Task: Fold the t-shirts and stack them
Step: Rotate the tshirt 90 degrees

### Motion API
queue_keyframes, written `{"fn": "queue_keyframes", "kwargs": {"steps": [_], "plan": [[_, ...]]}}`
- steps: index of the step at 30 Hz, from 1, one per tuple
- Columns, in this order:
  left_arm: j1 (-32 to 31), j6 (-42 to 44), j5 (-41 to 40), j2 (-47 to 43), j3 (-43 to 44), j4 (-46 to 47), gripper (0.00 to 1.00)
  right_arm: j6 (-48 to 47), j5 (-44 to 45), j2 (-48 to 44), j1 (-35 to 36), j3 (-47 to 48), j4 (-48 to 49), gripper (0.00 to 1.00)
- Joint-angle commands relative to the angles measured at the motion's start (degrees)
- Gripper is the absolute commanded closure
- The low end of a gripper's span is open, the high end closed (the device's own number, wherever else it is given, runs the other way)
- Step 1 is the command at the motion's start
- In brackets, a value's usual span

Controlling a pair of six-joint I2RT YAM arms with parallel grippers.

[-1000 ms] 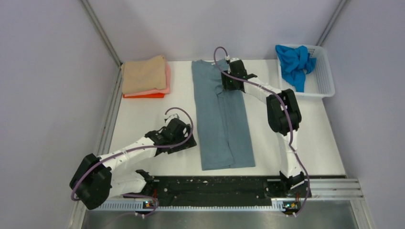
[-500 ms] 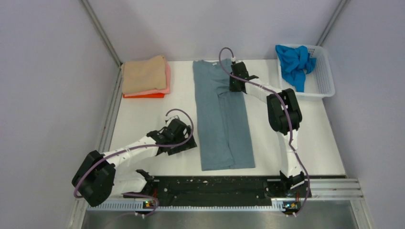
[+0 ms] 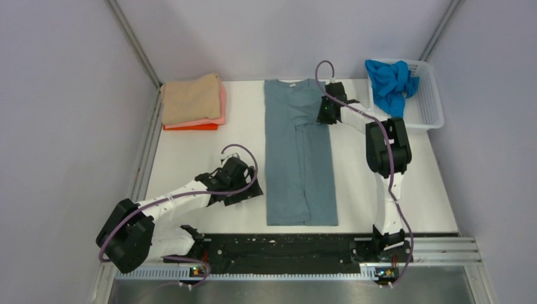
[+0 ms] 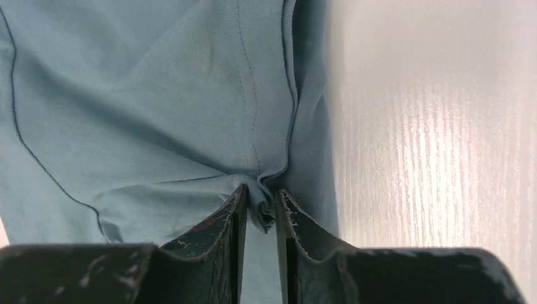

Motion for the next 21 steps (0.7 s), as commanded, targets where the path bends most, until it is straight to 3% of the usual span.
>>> {"fn": "queue_keyframes", "kwargs": {"steps": [1, 7, 11, 17, 21], "plan": [[0.16, -0.47, 2.37, 1.09, 0.08, 0.49, 0.01, -0.04, 8.57, -3.6, -0.62, -1.04, -3.76, 0.71], [0.13, 0.42, 5.65, 0.34, 0.5, 0.76, 0.01, -4.06, 21.51, -10.51, -0.64, -0.6, -6.03, 0.51], [0.07, 1.29, 7.38, -0.57, -0.01, 1.07, 0.01, -5.67, 28.5, -17.79, -0.57, -3.52, -7.42, 0.47], [-2.63, 3.06, 9.32, -2.66, -0.4, 1.01, 0.01, -10.72, 17.99, -39.28, 1.78, -21.7, -3.77, 0.26], [-7.01, 2.63, 9.09, -1.65, 0.45, 0.35, 0.01, -4.79, 8.0, -55.51, 5.83, -39.67, -1.97, 0.23]]}}
